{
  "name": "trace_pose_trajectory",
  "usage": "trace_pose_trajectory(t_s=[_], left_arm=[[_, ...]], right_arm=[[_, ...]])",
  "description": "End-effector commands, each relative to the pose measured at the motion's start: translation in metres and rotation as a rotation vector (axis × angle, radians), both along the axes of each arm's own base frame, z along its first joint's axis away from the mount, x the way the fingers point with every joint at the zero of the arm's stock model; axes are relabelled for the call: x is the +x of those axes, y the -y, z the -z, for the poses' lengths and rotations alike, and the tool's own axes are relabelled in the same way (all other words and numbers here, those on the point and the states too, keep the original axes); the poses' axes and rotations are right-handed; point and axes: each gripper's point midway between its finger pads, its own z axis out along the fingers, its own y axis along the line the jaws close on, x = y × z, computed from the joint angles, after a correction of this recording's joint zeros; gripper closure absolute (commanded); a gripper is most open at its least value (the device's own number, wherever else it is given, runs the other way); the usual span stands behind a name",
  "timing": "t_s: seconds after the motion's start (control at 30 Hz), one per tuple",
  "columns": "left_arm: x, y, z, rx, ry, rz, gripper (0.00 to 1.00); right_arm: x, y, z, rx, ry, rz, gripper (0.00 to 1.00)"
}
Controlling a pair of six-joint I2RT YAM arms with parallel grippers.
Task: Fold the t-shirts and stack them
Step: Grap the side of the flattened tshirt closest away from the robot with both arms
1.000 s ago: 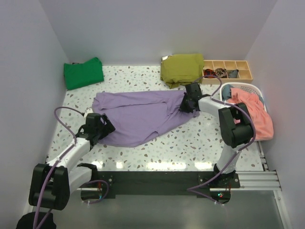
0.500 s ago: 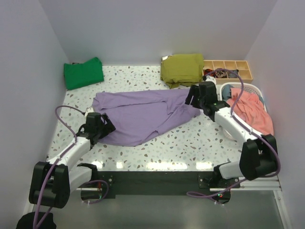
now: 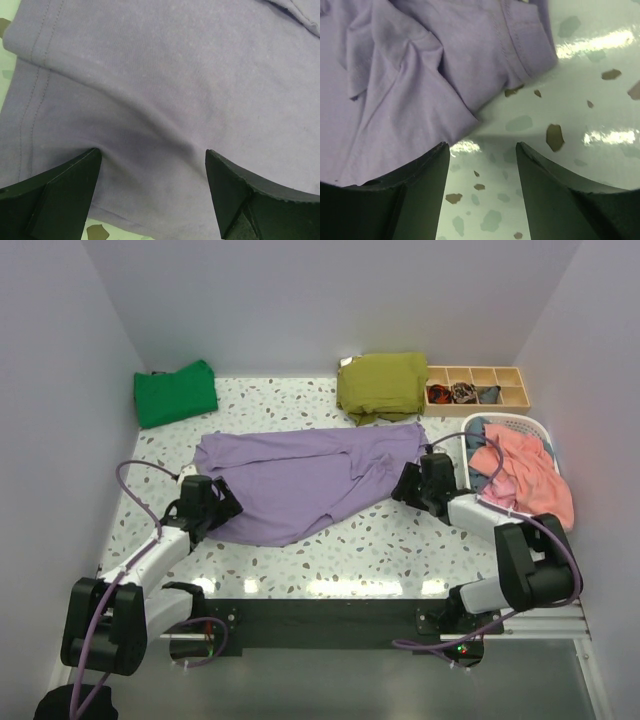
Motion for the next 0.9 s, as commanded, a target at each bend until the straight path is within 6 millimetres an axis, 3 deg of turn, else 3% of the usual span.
trace_pose_trajectory(t_s=[0.0, 0.13, 0.23, 0.37, 0.43, 0.47, 0.57, 0.67, 0.77, 0.8, 0.87], left_arm=[[0.006, 0.003, -0.002, -0.007, 0.029, 0.023, 0.12], [0.003, 0.007, 0.002, -0.033, 0.033, 0.034, 0.23], [0.002, 0.01, 0.001, -0.052, 0.04, 0.033, 0.23], [-0.002, 0.006, 0.001, -0.039, 0.032, 0.021, 0.22], [-0.001, 0.005, -0.003, -0.031, 0.041, 0.017, 0.23], [-0.002, 0.003, -0.004, -0.022, 0.042, 0.011, 0.23], [-0.001, -0.002, -0.009, 0.0, 0.051, 0.002, 0.23], [0.0, -0.002, -0.01, 0.007, 0.05, 0.004, 0.22], [0.0, -0.001, -0.008, 0.005, 0.045, 0.011, 0.22], [0.0, 0.0, -0.007, 0.002, 0.043, 0.016, 0.23], [0.0, 0.001, -0.005, -0.001, 0.037, 0.023, 0.23]], right_arm=[[0.024, -0.02, -0.006, 0.133, 0.11, -0.029, 0.4], [0.029, -0.031, 0.008, 0.177, 0.091, -0.063, 0.43], [0.032, -0.034, 0.01, 0.194, 0.083, -0.065, 0.49], [0.028, -0.038, 0.008, 0.217, 0.079, -0.084, 0.79], [0.022, -0.039, 0.006, 0.227, 0.068, -0.086, 0.86], [0.019, -0.038, 0.005, 0.227, 0.065, -0.086, 0.86], [0.011, -0.037, -0.009, 0.222, 0.079, -0.097, 0.7], [0.006, -0.033, -0.023, 0.204, 0.099, -0.101, 0.69], [0.0, -0.031, -0.03, 0.195, 0.083, -0.103, 0.95], [-0.001, -0.032, -0.033, 0.198, 0.086, -0.113, 1.0], [-0.005, -0.034, -0.038, 0.213, 0.088, -0.122, 1.0]])
